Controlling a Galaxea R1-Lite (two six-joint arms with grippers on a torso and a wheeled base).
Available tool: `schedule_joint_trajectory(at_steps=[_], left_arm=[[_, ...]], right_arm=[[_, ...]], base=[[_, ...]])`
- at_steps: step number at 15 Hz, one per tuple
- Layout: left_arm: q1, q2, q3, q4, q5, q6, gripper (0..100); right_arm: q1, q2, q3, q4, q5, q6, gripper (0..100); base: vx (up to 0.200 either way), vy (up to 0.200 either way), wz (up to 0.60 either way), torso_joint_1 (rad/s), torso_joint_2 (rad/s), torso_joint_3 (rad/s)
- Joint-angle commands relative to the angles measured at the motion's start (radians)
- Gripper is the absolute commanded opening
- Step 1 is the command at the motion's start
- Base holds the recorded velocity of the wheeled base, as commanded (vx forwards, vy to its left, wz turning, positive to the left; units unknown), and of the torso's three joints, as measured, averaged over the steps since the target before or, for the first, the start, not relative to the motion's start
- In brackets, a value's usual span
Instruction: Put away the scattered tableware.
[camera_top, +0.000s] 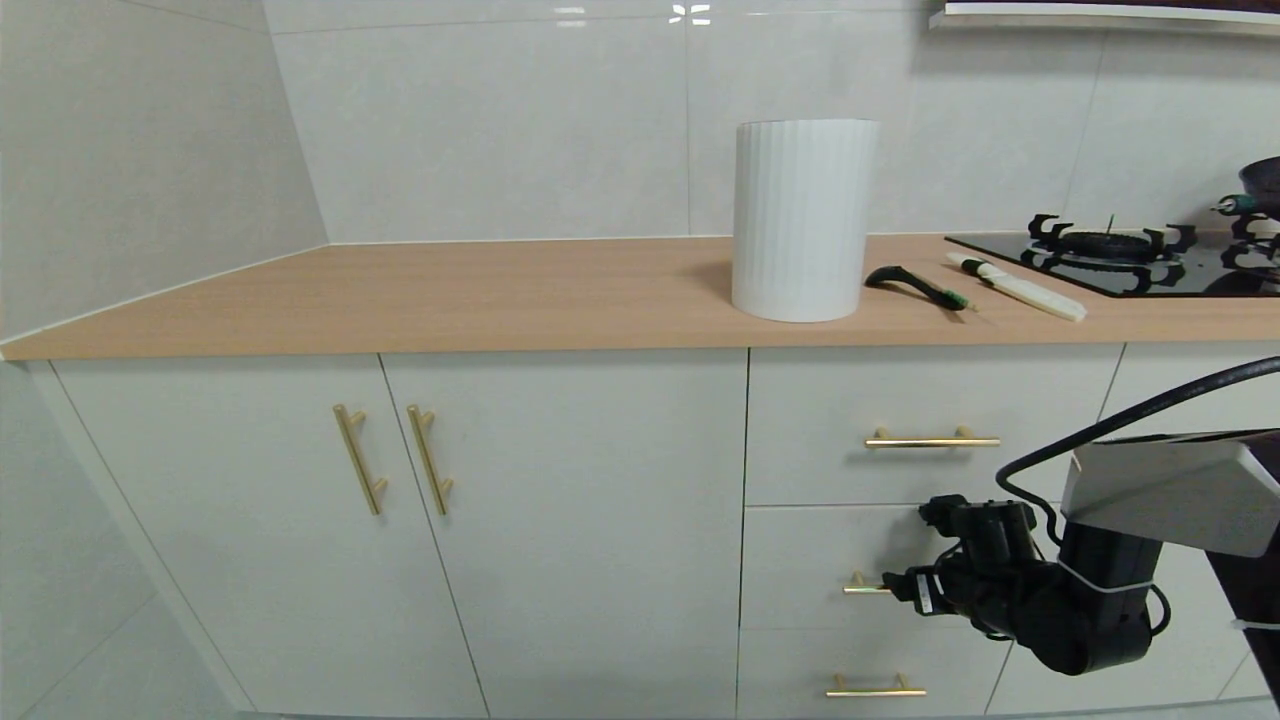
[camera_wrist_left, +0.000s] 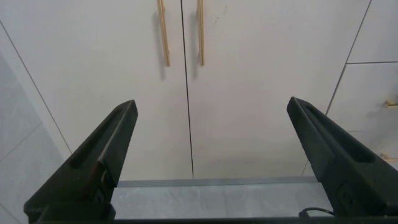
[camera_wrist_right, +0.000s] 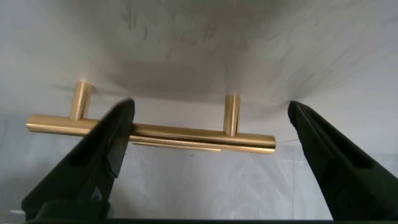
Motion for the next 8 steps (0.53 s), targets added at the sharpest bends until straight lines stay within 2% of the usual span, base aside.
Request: schedule_joint_trajectory(at_steps=[1, 8], left_arm=[[-0.001, 0.000, 0.000, 0.000, 0.000, 0.000, 100], [0.000, 0.000, 0.000, 0.000, 0.000, 0.000, 100]], right_arm=[[0.001, -0.006, -0.001, 0.021, -0.002, -0.001, 100], [0.017, -0.024, 0.047, 0.024, -0.003, -0.037, 100]], base=[[0.000, 0.000, 0.00, 0.000, 0.00, 0.000], [0.000, 0.000, 0.00, 0.000, 0.00, 0.000]])
